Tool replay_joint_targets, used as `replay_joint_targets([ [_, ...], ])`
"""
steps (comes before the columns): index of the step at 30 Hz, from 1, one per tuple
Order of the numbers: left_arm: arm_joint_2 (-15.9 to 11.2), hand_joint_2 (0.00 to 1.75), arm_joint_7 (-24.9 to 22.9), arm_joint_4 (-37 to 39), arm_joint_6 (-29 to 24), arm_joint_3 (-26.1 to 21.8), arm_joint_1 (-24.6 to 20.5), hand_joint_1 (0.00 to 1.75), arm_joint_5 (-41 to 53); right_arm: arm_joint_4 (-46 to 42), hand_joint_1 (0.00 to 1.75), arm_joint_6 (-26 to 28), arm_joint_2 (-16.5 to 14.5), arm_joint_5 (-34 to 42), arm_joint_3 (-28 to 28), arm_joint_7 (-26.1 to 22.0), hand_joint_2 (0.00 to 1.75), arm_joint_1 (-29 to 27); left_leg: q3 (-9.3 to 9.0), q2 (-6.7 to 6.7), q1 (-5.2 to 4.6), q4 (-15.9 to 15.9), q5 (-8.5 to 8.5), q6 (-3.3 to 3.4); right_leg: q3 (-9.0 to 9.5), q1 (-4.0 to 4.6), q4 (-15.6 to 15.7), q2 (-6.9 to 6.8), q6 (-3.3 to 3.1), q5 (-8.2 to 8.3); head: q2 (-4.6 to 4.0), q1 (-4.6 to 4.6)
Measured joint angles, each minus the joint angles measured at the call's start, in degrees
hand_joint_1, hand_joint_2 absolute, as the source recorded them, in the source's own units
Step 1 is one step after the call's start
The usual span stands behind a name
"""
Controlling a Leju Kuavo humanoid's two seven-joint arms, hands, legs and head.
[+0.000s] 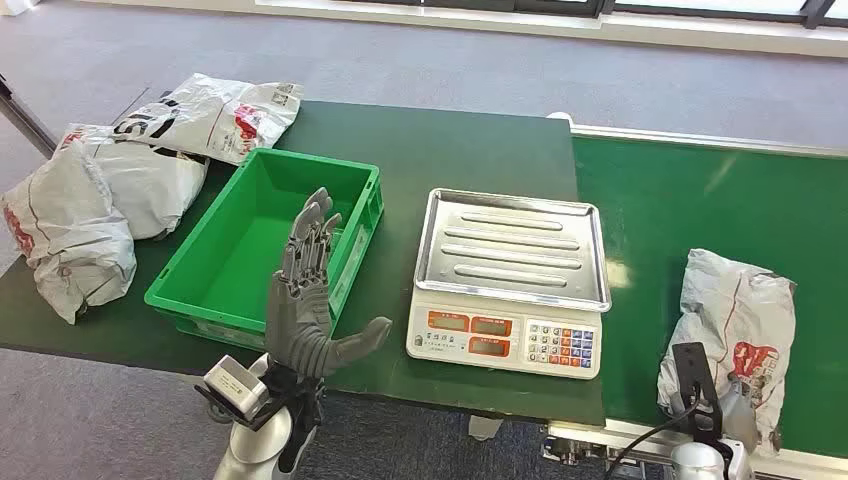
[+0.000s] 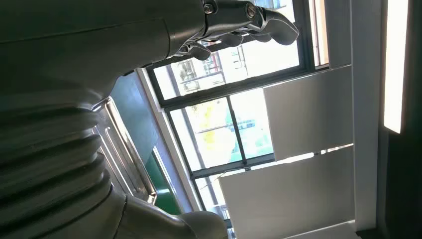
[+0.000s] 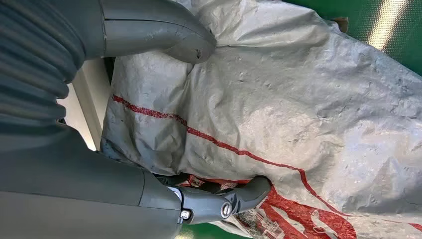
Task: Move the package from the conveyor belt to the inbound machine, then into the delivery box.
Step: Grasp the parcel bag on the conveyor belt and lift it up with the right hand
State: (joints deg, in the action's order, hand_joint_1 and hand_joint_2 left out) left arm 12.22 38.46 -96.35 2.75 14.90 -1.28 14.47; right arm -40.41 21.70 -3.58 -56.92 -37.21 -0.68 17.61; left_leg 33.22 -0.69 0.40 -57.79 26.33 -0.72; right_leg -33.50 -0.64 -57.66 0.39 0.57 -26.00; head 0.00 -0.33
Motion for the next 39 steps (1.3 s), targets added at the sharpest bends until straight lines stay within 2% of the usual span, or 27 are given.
replay_joint_targets([
  [12,0.02,1.75,0.01,0.0,0.0,-0.15,0.03,0.0,0.0,0.46,0.0,-0.08,-0.02,0.0,0.67,0.02,1.75,-0.01,-0.09,-0.01,0.05,0.0,0.0,0.08,0.27,0.0,0.32,-0.02,0.14,0.09,0.0,0.0],
  [13,0.02,1.75,0.01,0.0,0.0,-0.15,0.03,0.0,0.0,0.49,0.04,-0.08,-0.02,0.0,0.69,0.02,1.75,-0.01,-0.1,-0.01,0.05,0.0,0.0,0.09,0.29,0.0,0.35,-0.02,0.15,0.1,0.0,0.0],
  [17,0.02,1.75,0.04,-0.01,0.0,-0.25,0.06,0.0,0.01,0.77,1.75,-0.14,-0.05,0.01,0.77,-0.18,1.75,0.01,-0.12,-0.02,0.06,0.0,0.01,0.18,0.39,0.0,0.43,-0.03,0.19,0.12,0.0,0.01],
  [26,0.05,1.75,0.17,-0.3,-0.16,-0.97,0.27,0.0,0.15,2.42,1.75,2.08,0.15,1.24,0.86,-1.92,1.75,1.3,-0.18,0.06,0.07,-0.01,0.05,0.26,0.45,0.0,0.55,0.0,0.3,0.2,0.0,0.01],
  [32,0.1,1.75,0.34,-0.62,-1.29,-1.28,0.45,0.0,0.18,1.94,1.75,10.17,0.04,5.7,1.37,-7.71,1.75,0.17,-0.12,0.0,0.07,-0.01,0.04,0.25,0.38,0.01,0.48,-0.02,0.29,0.2,0.0,0.01],
  [39,0.13,1.75,0.32,-1.08,-1.67,-1.73,0.69,0.0,0.18,-3.38,1.75,10.89,-0.95,6.54,3.55,-5.43,1.75,-2.69,0.03,-0.03,0.07,0.02,0.06,0.2,0.16,0.01,0.36,-0.02,0.16,0.07,0.0,0.0],
])
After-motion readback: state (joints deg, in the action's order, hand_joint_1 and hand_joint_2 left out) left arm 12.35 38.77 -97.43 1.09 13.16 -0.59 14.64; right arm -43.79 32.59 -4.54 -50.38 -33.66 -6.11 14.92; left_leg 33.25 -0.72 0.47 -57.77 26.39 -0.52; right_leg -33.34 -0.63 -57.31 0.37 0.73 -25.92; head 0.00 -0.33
